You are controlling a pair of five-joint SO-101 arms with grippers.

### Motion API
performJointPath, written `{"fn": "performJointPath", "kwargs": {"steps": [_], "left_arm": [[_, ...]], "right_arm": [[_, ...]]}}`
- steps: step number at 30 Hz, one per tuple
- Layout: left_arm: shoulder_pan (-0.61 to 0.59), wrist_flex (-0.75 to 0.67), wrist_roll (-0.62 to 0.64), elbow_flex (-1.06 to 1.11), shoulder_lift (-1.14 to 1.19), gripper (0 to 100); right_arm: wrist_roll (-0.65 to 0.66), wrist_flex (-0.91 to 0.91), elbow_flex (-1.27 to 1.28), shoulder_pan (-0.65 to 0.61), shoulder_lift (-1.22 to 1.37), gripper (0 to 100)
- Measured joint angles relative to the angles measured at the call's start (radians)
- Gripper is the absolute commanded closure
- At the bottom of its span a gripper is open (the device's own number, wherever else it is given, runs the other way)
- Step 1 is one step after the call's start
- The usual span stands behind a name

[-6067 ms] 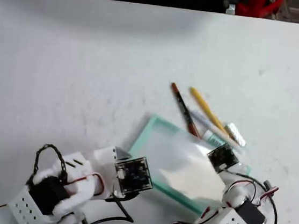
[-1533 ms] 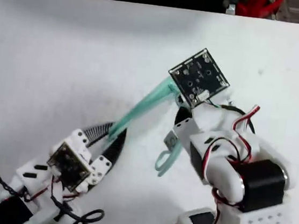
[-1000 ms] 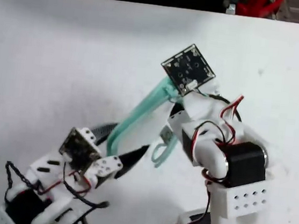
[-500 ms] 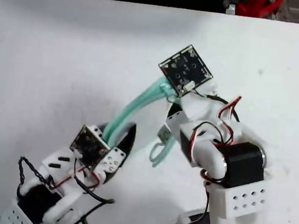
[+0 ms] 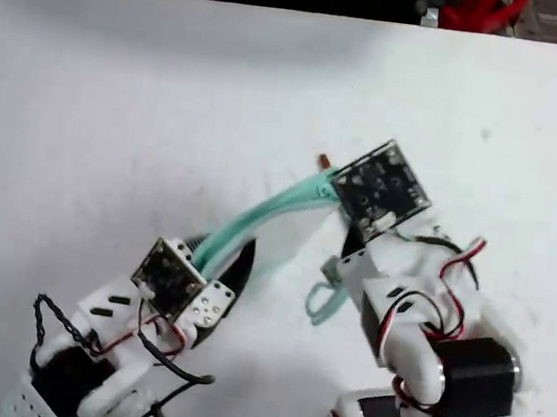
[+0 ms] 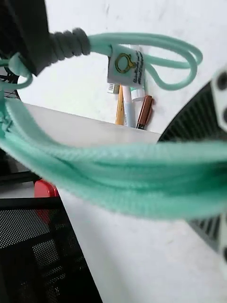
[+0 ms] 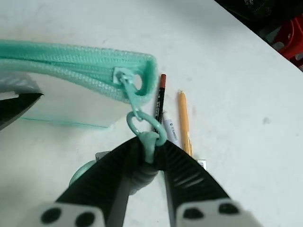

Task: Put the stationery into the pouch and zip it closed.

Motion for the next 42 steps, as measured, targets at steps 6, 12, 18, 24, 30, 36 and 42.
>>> {"fn": "performJointPath", "kwargs": {"steps": [6, 12, 18, 24, 30, 36, 42], "left_arm": [[-0.002, 0.005, 0.0, 0.0, -0.002, 98], [-0.002, 0.008, -0.005, 0.0, -0.002, 98], [-0.002, 0.026, -0.029, -0.002, -0.002, 98], [-0.002, 0.041, -0.029, -0.005, -0.005, 98], [-0.002, 0.043, -0.031, -0.006, -0.005, 98], [-0.008, 0.054, -0.031, -0.014, -0.006, 98], [-0.002, 0.063, -0.071, -0.006, -0.006, 98]], "right_arm": [[-0.068, -0.005, 0.032, -0.229, -0.103, 98.1], [-0.104, -0.006, 0.035, -0.466, -0.143, 98.1], [-0.106, 0.008, 0.035, -0.621, -0.144, 98.1], [-0.106, 0.021, 0.005, -0.727, -0.144, 98.1], [-0.104, 0.051, -0.06, -0.885, -0.072, 98.1], [-0.012, 0.098, -0.239, -0.928, 0.038, 98.1], [0.117, 0.12, -0.359, -0.669, 0.078, 98.1]]}}
